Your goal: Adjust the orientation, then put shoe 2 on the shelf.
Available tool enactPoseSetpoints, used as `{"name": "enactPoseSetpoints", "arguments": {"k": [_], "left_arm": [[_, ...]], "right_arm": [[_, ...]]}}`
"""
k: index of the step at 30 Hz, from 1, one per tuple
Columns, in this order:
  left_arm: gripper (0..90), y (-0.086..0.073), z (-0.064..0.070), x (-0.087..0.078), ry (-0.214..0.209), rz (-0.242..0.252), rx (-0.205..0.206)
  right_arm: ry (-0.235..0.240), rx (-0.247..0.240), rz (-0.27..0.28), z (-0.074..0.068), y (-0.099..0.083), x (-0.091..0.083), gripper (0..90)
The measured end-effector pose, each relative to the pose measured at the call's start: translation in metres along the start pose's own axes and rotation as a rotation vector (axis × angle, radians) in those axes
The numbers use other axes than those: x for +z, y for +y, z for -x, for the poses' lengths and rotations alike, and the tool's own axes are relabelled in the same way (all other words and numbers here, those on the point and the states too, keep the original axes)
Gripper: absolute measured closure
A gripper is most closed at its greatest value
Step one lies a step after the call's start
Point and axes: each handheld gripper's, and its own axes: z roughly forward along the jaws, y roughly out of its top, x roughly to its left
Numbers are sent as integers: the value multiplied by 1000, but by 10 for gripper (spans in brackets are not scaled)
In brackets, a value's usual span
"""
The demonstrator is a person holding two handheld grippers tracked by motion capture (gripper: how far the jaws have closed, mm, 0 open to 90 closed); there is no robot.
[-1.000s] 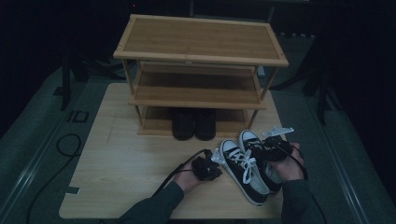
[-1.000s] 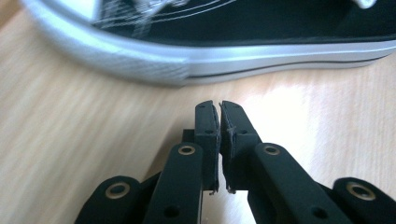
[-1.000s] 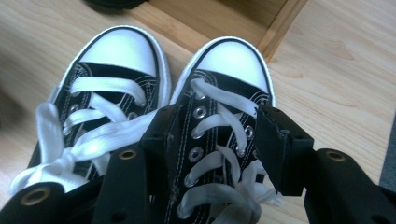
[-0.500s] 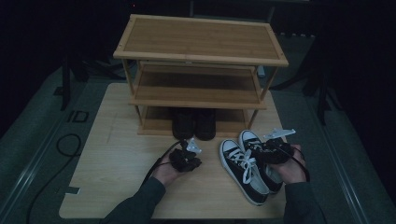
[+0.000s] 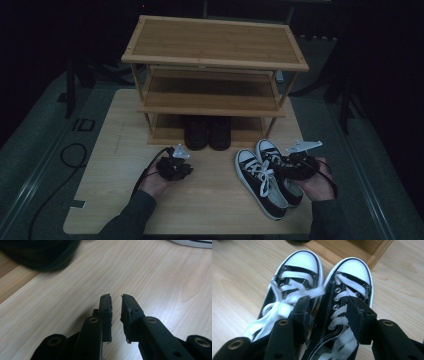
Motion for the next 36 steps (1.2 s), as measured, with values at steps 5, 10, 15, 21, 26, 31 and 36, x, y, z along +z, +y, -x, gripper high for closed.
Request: {"name": "enactPoseSetpoints", "arguments": {"k": [5,10,15,21,26,31,36], "left_arm": [[779,-8,-11,-7,43,5,-22],[774,-15,-18,-13,62,9,-38],[770,-19,-23,-17,76,11,-52],[768,-23,-28,-22,88,19,-70],[769,-24,-33,-26,98,23,-78],[768,-25,-35,-28,101,30,-89],[762,-27,-36,-28,103,25,-93]], "right_arm": [[28,1,-7,-2,-5,-5,541],[36,-1,-16,-5,-10,-7,532],[48,12,-21,-5,-15,-10,507],[61,14,-51,-7,-21,-10,465],[59,36,-59,-6,-27,-10,435],[57,56,-73,-5,-32,-10,411],[63,49,-81,-6,-32,-7,397]]}}
